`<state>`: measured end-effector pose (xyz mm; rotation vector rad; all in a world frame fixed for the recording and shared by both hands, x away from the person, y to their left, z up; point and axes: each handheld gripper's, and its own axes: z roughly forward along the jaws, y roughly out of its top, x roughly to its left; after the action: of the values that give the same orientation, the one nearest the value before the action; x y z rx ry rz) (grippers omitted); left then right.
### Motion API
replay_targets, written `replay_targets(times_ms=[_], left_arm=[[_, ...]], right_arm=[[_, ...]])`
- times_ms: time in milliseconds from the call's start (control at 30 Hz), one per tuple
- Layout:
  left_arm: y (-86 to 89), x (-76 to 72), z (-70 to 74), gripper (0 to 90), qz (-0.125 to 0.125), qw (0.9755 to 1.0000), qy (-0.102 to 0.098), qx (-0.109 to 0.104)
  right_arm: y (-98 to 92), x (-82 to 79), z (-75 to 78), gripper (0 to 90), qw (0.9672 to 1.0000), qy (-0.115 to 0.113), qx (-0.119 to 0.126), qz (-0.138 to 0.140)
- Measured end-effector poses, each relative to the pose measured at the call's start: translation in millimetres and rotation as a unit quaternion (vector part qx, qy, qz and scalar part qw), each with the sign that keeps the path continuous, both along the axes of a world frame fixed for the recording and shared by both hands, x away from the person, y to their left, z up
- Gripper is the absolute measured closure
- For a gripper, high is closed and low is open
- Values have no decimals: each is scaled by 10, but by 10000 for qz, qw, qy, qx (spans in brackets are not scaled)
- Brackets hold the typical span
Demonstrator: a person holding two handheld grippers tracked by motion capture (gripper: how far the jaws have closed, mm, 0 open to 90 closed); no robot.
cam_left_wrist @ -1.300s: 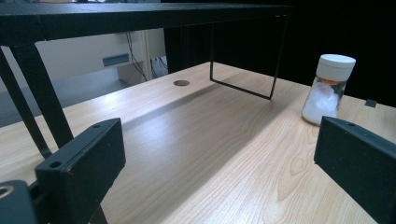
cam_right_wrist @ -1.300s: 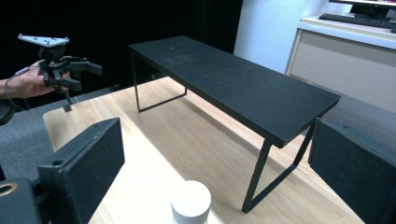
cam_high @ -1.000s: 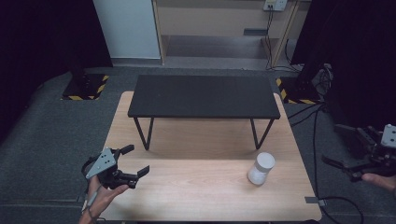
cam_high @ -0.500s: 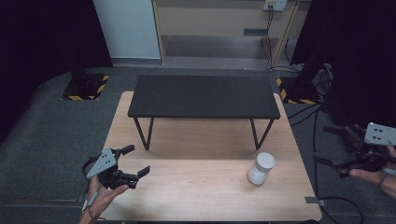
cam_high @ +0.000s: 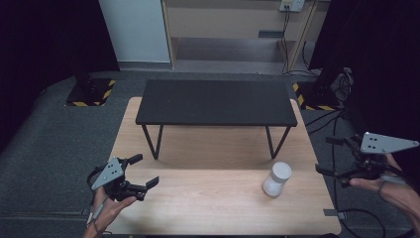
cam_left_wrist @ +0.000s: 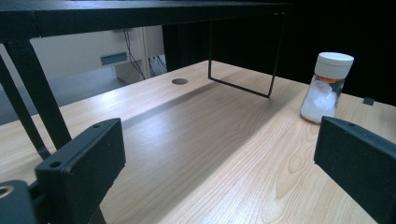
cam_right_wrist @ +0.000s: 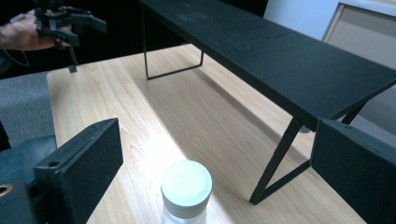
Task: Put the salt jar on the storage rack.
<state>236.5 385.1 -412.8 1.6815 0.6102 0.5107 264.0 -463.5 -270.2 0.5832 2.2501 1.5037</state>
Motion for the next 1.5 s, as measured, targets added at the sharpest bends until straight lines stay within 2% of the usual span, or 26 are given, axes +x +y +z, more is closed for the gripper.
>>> replay_targets(times_ms=[400,567,933,1033,1167,1367,1500], left_arm=[[0,6,-5,8,-3,10000,25,2],[1,6,-5,8,-4,10000,23,2],[2,13,-5,8,-15,10000,33,13],[3,12,-6,8,-13,10000,31,11],[5,11,-8,8,-14,10000,32,1],[4,13,-6,8,-19,10000,35,6],[6,12,-7,7,-20,10000,34,1]], right_arm=[[191,174,-364,30,9995,241,-187,37],[308,238,-459,38,9987,281,-394,142],[512,370,-696,63,9966,445,-598,340],[588,397,-732,67,9954,480,-746,362],[659,436,-808,73,9942,593,-823,353],[733,493,-929,144,9934,667,-876,337],[782,522,-974,249,9922,692,-984,327]])
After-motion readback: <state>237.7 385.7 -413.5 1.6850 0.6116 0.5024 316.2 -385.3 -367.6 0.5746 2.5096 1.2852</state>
